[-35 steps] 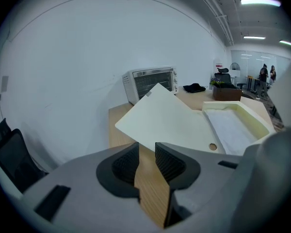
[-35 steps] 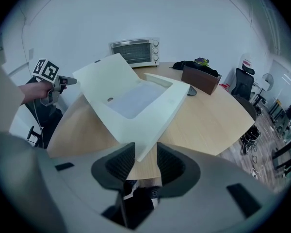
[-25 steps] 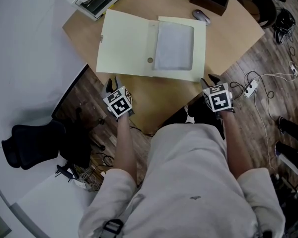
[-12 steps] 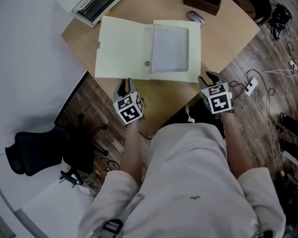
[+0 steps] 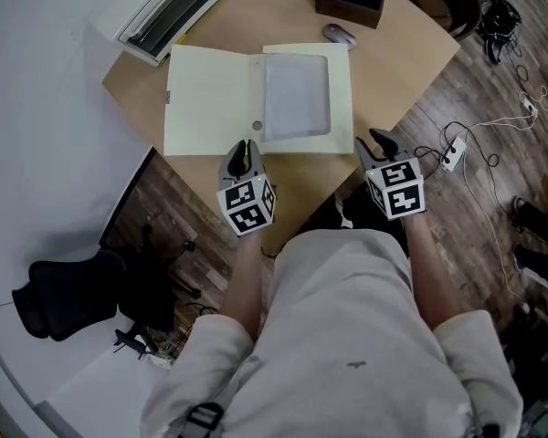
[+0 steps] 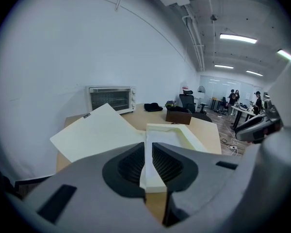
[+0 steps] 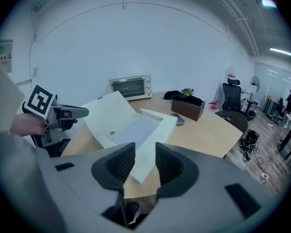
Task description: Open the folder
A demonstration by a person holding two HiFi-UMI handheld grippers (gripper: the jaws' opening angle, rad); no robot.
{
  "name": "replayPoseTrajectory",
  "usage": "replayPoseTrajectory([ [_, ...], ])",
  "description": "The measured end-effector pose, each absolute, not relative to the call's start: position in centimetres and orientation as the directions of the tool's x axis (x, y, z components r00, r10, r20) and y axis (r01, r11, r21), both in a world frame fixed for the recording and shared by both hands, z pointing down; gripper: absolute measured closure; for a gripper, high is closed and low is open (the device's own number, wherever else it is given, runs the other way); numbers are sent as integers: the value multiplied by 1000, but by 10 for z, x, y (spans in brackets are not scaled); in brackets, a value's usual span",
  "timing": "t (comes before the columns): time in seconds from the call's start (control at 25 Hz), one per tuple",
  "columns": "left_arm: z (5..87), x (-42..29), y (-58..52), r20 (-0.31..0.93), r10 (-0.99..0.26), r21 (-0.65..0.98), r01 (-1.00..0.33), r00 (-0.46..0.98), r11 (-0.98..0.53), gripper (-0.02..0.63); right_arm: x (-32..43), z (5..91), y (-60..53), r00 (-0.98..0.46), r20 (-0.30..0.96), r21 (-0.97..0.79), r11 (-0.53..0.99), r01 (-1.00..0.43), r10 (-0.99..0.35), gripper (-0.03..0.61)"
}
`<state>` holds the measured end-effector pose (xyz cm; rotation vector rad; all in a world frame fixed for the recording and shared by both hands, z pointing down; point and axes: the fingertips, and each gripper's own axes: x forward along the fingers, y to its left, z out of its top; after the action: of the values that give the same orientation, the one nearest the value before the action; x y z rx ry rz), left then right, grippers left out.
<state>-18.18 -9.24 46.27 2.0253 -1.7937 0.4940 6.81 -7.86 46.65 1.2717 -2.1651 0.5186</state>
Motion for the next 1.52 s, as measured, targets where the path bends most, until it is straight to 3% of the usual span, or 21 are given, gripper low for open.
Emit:
replayPoseTrajectory([
  [0.36,433,-118,-94,426,-861,112,-960,279,-255,586,70,445,-73,-399,575,-58,451,-891,-714,454],
  [0.72,415,-71,-87,385,-832,129,-916,400,-380,600,70,421,-68,-399,507,-69,426,-902,-764,519],
  [1.12,410,-37,-81,378,-779,149,-863,500,-482,609,80,414,-67,-386,482,-86,396,-914,-787,574],
  [1.52,408,-30,-79,390,-750,154,-841,534,-519,609,75,410,-68,-394,470,-86,403,-911,-789,575],
])
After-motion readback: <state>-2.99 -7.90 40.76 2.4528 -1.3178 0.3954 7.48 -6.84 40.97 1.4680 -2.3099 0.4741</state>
